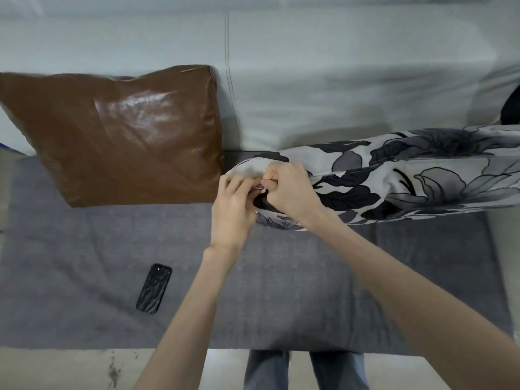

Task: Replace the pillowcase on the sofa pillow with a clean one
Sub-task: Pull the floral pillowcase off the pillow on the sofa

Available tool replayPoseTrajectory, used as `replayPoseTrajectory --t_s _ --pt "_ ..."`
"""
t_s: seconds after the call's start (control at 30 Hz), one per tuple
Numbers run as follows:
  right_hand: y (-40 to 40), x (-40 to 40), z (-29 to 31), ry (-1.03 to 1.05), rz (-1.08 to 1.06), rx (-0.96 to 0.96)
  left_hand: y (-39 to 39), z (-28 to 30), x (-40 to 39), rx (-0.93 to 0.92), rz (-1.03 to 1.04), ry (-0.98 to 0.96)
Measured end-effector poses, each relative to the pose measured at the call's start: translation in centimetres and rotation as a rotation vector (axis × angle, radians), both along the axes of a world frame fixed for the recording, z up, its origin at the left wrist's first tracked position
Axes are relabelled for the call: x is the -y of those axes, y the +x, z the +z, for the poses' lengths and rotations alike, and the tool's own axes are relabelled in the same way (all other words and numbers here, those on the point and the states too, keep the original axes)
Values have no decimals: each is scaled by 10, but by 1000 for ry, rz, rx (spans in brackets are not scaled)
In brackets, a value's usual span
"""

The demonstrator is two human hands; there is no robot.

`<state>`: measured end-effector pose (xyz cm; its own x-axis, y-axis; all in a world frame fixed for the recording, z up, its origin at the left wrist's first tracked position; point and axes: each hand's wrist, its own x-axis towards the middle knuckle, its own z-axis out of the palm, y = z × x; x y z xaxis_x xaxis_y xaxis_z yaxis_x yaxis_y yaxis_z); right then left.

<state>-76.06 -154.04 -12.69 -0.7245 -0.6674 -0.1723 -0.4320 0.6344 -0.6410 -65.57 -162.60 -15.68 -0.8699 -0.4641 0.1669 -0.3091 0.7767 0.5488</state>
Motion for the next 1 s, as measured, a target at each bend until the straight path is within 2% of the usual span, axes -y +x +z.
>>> replayPoseTrajectory --t_s 0.3,0.47,0.57,0.63,0.8,0.9,1.0 --pt "-46 -52 16 9 -210 -36 -18 7 17 -5 57 -29" --pt "-91 -126 23 3 -470 -87 -23 8 13 73 125 -95" --pt "-98 -163 22 41 -482 -81 -23 8 -4 124 157 -283" --pt "-100 -170 19 27 -444 -91 -33 10 -27 112 94 -358" --pt "-108 -172 20 -42 -383 -68 -87 20 -108 170 -295 -258" --pt "-113 -181 23 -14 -316 -58 -118 26 -149 190 -395 -274" --pt "-122 -192 23 3 -252 -68 -136 27 -167 243 -402 -271"
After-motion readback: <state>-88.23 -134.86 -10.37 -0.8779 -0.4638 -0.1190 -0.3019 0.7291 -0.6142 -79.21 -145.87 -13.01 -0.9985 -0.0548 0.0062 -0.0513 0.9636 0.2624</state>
